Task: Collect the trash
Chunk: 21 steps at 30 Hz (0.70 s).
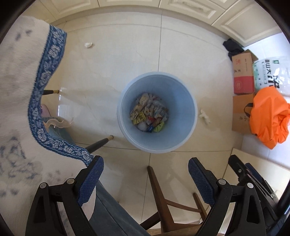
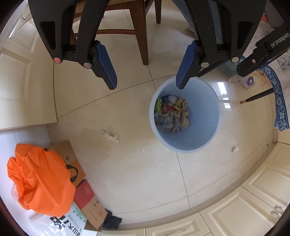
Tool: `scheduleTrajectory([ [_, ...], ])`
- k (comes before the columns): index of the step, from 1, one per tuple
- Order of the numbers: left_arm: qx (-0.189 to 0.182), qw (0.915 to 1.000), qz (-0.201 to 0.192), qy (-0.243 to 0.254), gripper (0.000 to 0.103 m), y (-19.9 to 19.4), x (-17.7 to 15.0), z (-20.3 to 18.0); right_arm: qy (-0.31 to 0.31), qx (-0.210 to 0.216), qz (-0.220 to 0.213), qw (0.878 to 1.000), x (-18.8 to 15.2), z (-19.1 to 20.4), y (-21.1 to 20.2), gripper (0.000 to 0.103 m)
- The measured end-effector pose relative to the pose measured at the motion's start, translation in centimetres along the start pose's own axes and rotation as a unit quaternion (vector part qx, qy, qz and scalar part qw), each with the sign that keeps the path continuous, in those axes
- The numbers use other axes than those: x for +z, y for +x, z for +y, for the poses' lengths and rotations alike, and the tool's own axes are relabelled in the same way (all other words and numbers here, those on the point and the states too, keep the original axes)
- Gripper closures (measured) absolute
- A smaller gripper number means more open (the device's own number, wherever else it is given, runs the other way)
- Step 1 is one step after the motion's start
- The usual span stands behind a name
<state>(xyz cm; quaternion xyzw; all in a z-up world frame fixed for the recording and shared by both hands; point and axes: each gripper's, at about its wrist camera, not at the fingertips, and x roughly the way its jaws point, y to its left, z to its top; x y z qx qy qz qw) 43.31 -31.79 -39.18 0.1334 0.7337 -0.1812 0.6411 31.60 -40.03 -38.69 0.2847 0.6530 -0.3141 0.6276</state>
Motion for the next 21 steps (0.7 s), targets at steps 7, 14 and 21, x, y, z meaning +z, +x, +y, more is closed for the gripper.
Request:
scheduleTrajectory([
  [7,0.003,0.9995,-0.030,0.011,0.011,-3.2,-2.7,-0.7,-0.009,0.012,-0.025,1.000,-0.7,0.1,-1.8,0.034],
  [14,-0.001,0.9969,-0.076,0.022,0.012,-7.5,-6.9,-1.4,-0.009,0.034,-0.056,0.998,-1.5,-0.2,-4.2,0.034],
  [21,-0.008,0.9905,-0.135,0.027,0.012,-12.7,-11.9,-1.0,-0.010,0.052,-0.099,0.994,-2.4,-0.5,-7.9,0.034],
])
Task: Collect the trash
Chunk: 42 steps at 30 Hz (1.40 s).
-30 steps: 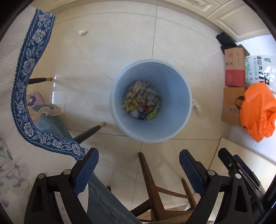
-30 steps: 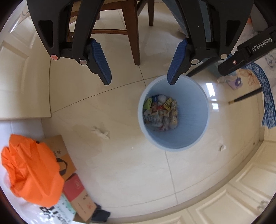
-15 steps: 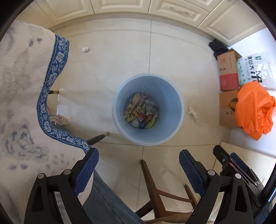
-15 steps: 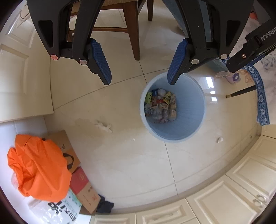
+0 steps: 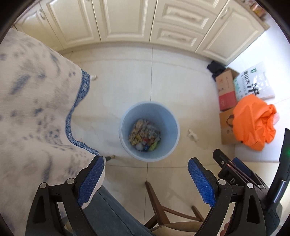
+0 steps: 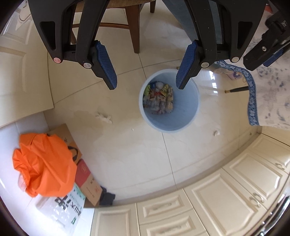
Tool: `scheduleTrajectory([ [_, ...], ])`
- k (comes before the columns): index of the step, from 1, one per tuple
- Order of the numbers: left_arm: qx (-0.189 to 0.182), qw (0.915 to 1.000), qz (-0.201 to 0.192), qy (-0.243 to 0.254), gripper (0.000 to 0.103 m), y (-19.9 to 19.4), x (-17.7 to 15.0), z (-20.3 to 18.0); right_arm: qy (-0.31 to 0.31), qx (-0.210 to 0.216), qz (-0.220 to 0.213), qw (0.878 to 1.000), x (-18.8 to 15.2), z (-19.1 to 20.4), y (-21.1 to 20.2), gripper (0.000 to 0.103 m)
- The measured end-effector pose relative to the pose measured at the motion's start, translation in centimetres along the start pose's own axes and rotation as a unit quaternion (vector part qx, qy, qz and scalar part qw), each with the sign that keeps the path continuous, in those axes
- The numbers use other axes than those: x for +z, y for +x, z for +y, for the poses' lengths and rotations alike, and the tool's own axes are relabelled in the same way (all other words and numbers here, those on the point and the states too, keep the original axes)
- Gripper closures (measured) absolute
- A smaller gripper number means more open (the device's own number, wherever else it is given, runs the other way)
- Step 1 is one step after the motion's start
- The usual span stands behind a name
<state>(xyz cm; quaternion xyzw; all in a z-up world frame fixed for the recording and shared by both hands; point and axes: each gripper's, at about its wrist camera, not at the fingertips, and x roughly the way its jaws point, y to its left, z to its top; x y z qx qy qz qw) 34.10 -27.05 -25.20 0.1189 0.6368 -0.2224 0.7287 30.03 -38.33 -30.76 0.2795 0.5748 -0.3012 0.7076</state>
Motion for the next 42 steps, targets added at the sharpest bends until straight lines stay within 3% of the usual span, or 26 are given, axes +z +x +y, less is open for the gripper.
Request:
scheduleTrajectory([
  [12,-0.009,0.9965,-0.081,0.015,0.012,-9.1,-7.2,0.7,-0.014,0.032,-0.094,0.995,-1.5,1.0,-7.9,0.034],
  [18,-0.005,0.9914,-0.129,0.019,0.012,-13.5,-11.0,1.7,-0.029,0.065,-0.116,0.991,-2.7,2.2,-11.0,0.033],
  [32,-0.027,0.9753,-0.218,-0.027,0.011,-22.5,-20.3,9.4,-0.098,0.089,-0.209,0.969,-5.3,7.9,-18.3,0.033],
  [35,-0.011,0.9713,-0.233,-0.046,0.011,-23.9,-22.3,11.0,-0.119,0.098,-0.220,0.963,-6.0,9.3,-19.3,0.033],
  [38,0.027,0.9656,-0.250,-0.067,0.011,-25.4,-24.9,12.2,-0.142,0.104,-0.230,0.957,-6.7,10.9,-20.1,0.033],
  [42,0.042,0.9599,-0.261,-0.094,0.011,-26.7,-28.3,13.0,-0.172,0.113,-0.239,0.949,-7.7,12.9,-20.7,0.030],
])
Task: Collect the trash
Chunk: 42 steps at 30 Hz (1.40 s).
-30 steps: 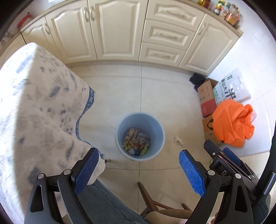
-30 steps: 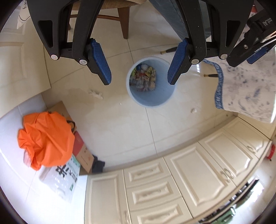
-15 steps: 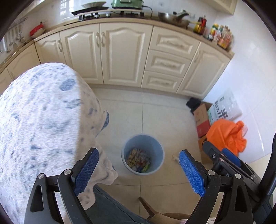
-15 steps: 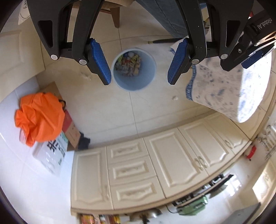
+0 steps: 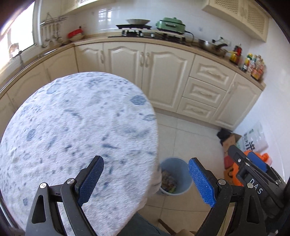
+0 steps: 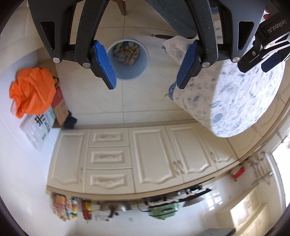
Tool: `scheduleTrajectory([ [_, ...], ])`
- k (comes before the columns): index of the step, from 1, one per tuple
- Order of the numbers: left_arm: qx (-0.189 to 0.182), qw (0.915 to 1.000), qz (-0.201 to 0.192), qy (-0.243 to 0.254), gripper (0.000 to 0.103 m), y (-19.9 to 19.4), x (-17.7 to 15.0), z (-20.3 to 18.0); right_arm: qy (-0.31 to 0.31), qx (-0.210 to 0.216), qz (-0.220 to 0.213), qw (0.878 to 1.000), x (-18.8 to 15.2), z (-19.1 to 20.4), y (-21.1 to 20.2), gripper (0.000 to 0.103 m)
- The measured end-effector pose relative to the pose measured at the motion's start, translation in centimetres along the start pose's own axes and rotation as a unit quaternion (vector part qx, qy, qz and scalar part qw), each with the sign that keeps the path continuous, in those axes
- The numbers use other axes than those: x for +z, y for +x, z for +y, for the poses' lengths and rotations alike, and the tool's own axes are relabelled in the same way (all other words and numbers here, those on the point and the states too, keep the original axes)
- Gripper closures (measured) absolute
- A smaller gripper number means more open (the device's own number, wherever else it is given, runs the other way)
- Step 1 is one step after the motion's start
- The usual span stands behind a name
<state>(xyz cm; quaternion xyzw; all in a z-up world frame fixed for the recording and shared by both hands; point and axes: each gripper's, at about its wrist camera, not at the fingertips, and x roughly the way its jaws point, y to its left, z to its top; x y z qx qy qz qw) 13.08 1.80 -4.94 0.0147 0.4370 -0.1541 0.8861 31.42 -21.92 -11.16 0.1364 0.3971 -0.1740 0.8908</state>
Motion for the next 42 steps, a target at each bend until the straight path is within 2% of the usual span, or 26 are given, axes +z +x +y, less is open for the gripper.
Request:
scheduleTrajectory([
  [5,0.037,0.9988,-0.020,-0.026,0.011,-3.3,-2.3,1.5,-0.040,0.033,-0.002,0.999,-0.6,2.8,-0.2,0.029],
  [12,0.059,0.9960,-0.038,-0.055,0.011,-7.1,-5.2,0.4,-0.090,0.069,-0.003,0.994,-2.2,6.1,-0.5,0.023],
  [18,0.092,0.9915,-0.049,-0.077,0.011,-8.5,-6.6,-0.1,-0.119,0.099,-0.011,0.988,-3.7,7.3,-1.7,0.021],
  [22,0.107,0.9888,-0.062,-0.084,0.010,-9.8,-8.0,-0.7,-0.132,0.112,-0.022,0.985,-4.3,7.1,-2.6,0.020],
  [27,0.108,0.9864,-0.071,-0.102,0.006,-10.6,-10.6,-1.1,-0.147,0.128,-0.028,0.980,-5.0,6.4,-3.3,0.017],
  [31,0.114,0.9835,-0.086,-0.111,0.006,-11.2,-12.8,-1.1,-0.165,0.133,-0.048,0.976,-5.8,5.7,-4.2,0.016],
  [36,0.164,0.9741,-0.095,-0.123,0.006,-11.5,-14.9,-1.7,-0.185,0.139,-0.068,0.970,-6.9,4.9,-5.2,0.012],
  [42,0.169,0.9689,-0.121,-0.134,0.006,-12.3,-17.0,-3.0,-0.196,0.149,-0.089,0.965,-8.1,3.4,-6.7,0.011],
])
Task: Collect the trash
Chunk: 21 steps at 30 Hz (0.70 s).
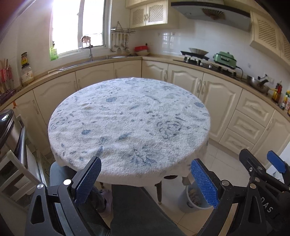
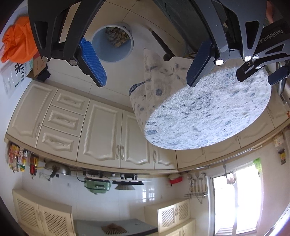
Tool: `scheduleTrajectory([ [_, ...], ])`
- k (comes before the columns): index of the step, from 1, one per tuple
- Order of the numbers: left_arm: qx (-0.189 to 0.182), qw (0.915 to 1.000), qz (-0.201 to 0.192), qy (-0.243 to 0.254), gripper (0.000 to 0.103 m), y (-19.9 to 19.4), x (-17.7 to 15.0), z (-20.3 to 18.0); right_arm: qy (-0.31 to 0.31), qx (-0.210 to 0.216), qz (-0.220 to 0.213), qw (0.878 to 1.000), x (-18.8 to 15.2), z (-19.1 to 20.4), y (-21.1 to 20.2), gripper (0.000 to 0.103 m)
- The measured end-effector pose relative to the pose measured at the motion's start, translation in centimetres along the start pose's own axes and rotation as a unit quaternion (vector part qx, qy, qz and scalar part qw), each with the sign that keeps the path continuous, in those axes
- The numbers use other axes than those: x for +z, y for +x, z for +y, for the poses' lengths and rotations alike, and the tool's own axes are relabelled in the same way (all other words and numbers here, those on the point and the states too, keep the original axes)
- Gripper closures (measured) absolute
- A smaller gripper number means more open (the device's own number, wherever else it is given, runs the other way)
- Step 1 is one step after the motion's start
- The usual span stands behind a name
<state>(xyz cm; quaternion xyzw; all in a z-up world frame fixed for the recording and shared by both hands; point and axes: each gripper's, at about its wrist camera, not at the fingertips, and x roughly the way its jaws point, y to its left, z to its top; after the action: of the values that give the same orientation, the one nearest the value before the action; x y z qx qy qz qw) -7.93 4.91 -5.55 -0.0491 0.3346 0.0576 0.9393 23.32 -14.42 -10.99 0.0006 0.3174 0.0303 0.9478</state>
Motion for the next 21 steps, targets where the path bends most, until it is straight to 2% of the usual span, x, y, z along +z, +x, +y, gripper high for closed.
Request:
scheduleTrajectory([
  [3,0.006,0.9995,-0.029,-0.006,0.006,-0.9,-0.9,-0.1,0.001,-0.007,-0.021,1.000,-0.4,-0.7,-1.2,0.007],
  [7,-0.005,0.9975,-0.069,-0.012,0.005,-2.7,-1.9,-0.5,0.012,-0.004,-0.040,0.999,-1.3,-1.9,-2.6,0.005],
  [9,-0.009,0.9964,-0.083,-0.013,0.001,-3.4,-2.5,-0.8,0.018,0.001,-0.048,0.999,-1.7,-2.6,-3.2,0.004],
  [13,0.005,0.9937,-0.112,-0.003,0.001,-4.7,-4.1,-2.0,0.031,0.001,-0.073,0.997,-2.2,-3.8,-4.8,0.003],
  [16,-0.003,0.9905,-0.137,0.008,0.001,-5.8,-5.2,-2.9,0.038,-0.006,-0.091,0.995,-2.7,-4.6,-5.9,0.002],
  [21,0.004,0.9865,-0.163,0.017,0.001,-7.3,-7.0,-3.8,0.048,-0.002,-0.121,0.991,-3.3,-5.9,-7.8,0.001],
])
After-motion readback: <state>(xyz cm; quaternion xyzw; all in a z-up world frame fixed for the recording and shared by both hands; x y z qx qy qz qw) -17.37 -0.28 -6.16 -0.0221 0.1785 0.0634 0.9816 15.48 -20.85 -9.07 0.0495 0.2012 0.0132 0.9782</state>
